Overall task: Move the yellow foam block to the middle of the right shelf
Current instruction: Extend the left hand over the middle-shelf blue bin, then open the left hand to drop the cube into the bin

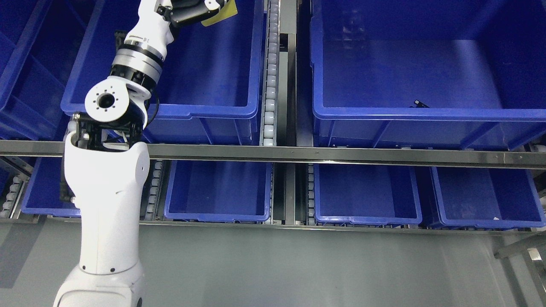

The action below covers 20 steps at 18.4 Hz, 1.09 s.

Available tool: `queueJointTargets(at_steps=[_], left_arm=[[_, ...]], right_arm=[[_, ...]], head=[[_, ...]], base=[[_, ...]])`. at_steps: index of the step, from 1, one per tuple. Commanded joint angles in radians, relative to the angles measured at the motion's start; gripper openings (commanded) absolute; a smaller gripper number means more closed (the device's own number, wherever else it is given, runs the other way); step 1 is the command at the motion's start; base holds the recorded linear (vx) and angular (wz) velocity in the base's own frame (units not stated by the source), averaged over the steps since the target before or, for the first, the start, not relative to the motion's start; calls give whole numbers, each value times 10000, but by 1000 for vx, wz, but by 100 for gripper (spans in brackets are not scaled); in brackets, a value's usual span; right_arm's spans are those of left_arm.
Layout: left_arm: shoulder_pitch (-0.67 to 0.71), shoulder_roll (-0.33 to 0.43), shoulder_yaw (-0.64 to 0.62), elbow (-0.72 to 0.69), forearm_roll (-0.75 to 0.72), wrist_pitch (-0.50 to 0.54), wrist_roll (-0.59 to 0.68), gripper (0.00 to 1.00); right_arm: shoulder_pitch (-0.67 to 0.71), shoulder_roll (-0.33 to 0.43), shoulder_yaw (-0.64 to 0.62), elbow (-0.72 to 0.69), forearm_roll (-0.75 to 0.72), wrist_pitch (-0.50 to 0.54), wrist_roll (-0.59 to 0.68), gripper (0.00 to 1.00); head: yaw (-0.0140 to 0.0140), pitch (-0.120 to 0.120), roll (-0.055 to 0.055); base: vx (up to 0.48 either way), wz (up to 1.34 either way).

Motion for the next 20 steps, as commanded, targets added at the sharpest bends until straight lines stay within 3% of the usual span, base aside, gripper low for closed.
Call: queueJointTargets(at_steps=[1,5,8,11,18,20], left_arm=[[-1456,175,-553,944,5,1752,251,40],[-1425,175,-584,1205,5,2658,1216,46],[-1425,175,-752,1680,-11,3517,1341,80],[-1410,175,-890,1743,-72,3612,1341,99],[-1349,175,-600,1574,-103,3105,1371,100],[-1349,175,-310,1574,-103,2557,1341,100]], right_arm=[[-31,-175,0,-175,-15,-5,-2,100],[-16,-175,0,-175,0,-5,-2,100],[-16,-175,0,-175,0,-20,-2,100],[-31,-175,0,-175,0,-5,-2,100],[-31,-175,0,-175,0,-5,-2,100],[-31,-175,0,-175,0,-5,-2,100]], head=[[0,0,0],[0,0,0],[0,0,0],[0,2,0],[0,2,0],[0,2,0]], base=[[-9,33],[-10,33],[-2,6],[0,0],[0,0],[0,0]])
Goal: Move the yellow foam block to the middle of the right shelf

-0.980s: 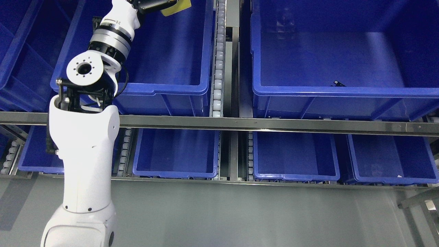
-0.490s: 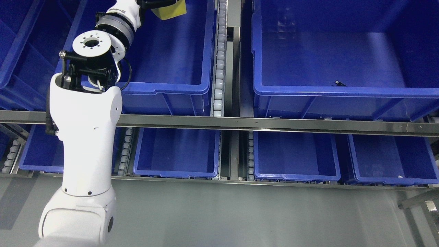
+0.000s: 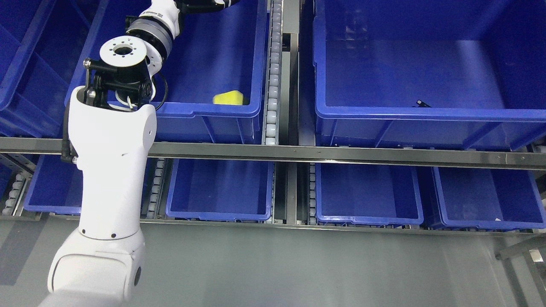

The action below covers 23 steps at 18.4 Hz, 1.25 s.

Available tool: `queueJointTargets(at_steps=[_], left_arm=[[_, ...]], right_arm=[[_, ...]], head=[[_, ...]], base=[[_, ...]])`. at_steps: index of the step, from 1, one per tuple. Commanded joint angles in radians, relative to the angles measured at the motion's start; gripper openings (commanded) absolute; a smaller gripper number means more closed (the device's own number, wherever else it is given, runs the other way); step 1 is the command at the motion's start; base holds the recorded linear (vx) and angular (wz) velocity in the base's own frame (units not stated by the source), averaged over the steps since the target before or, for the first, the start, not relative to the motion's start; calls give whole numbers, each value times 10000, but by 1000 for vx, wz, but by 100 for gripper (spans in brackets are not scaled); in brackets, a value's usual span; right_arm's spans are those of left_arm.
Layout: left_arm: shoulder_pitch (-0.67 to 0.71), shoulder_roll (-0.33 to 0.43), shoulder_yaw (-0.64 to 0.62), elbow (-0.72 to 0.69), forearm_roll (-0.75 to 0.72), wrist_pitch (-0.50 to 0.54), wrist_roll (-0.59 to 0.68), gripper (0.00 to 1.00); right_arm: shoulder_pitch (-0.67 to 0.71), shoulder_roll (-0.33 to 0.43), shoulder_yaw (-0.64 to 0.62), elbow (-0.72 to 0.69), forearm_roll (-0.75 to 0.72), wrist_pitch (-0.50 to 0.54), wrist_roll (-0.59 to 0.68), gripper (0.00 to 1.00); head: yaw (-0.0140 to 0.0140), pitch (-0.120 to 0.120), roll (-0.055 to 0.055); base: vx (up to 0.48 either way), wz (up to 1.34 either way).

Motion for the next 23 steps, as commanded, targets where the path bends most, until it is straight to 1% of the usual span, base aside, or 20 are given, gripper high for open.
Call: queueJointTargets(at_steps=[1,2,4,5,6,9,13,17,23], left_arm=[[47,175,515,251,-10,-1267,-47,100],[260,175,791,251,-10,-2534,-77,100],[1116,175,962,251,-10,-4897,-154,100],[1622,175,978,236,-10,-6382,-200,100],[2022,175,978,160,-10,-7126,-261,100],[2669,175,1191,-392,-10,-7348,-292,100],[2914,175,1560,-683,-10,-7303,-277,100],[3681,175,1454,-960,6,-7287,-292,100],[3667,175,1392,-1114,6,-7195,-292,100]], right_arm=[[-31,-175,0,-175,0,-14,-2,100],[-31,-175,0,-175,-15,-14,-2,100],[-31,-175,0,-175,0,-14,-2,100],[-31,-175,0,-175,-15,-14,-2,100],[-15,-175,0,-175,-15,-14,-2,100],[-31,-175,0,-175,-15,-14,-2,100],[-31,-175,0,-175,0,-14,-2,100],[-31,-175,0,-175,-15,-14,-2,100],[-15,-175,0,-175,0,-14,-2,100]], head=[[0,0,0],[0,0,0],[0,0,0],[0,0,0],[0,8,0],[0,13,0],[0,16,0],[0,16,0],[0,16,0]], base=[[0,0],[0,0],[0,0],[0,0],[0,0],[0,0],[0,0],[0,0],[0,0]])
